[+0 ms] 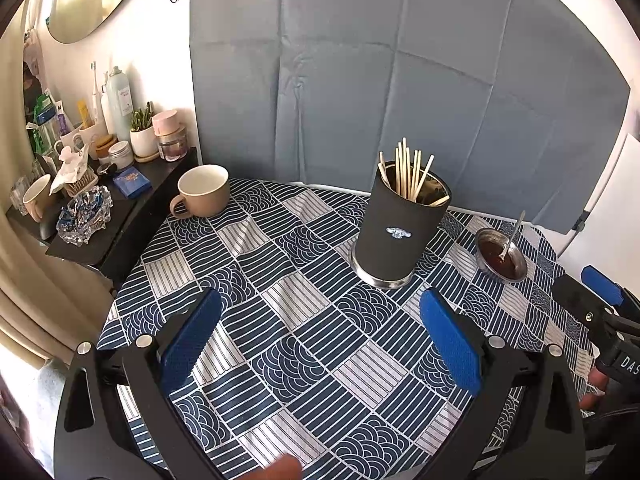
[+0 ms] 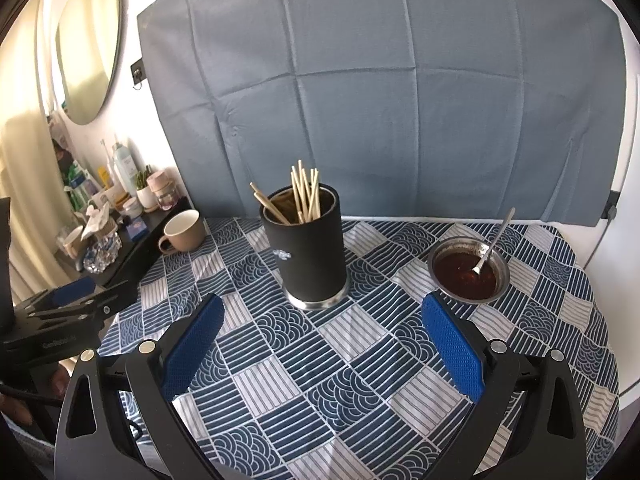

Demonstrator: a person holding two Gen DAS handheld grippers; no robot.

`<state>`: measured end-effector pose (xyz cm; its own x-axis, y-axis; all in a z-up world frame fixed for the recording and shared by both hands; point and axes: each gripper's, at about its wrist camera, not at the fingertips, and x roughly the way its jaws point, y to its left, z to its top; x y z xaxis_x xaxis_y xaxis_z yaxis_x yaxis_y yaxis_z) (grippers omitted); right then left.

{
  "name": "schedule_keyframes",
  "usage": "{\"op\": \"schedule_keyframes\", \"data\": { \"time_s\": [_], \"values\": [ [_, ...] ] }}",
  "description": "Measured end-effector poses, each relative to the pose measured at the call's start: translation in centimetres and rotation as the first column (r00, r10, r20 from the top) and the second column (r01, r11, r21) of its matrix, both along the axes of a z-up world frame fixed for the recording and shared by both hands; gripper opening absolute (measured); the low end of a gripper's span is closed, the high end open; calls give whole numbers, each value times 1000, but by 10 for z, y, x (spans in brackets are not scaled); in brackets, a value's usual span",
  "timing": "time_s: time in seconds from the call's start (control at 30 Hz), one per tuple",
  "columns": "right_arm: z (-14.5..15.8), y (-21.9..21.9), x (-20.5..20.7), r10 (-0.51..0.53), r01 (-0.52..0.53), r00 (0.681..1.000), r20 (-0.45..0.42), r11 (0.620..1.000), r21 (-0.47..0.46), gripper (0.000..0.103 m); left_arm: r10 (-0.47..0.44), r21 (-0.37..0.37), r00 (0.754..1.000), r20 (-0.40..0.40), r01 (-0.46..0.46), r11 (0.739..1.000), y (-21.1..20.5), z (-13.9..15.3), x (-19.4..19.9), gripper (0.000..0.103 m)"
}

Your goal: Organize utensils

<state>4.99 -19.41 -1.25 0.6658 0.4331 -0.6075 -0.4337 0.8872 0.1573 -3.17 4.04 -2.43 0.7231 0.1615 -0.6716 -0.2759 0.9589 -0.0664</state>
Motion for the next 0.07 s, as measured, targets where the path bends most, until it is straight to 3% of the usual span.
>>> {"op": "schedule_keyframes", "data": {
  "time_s": [0.07],
  "values": [
    [0, 0, 1, 1, -1, 1000, -1, 1000, 1, 95, -1, -1, 1000, -1, 1, 1000, 0, 0, 0, 97]
  ]
}}
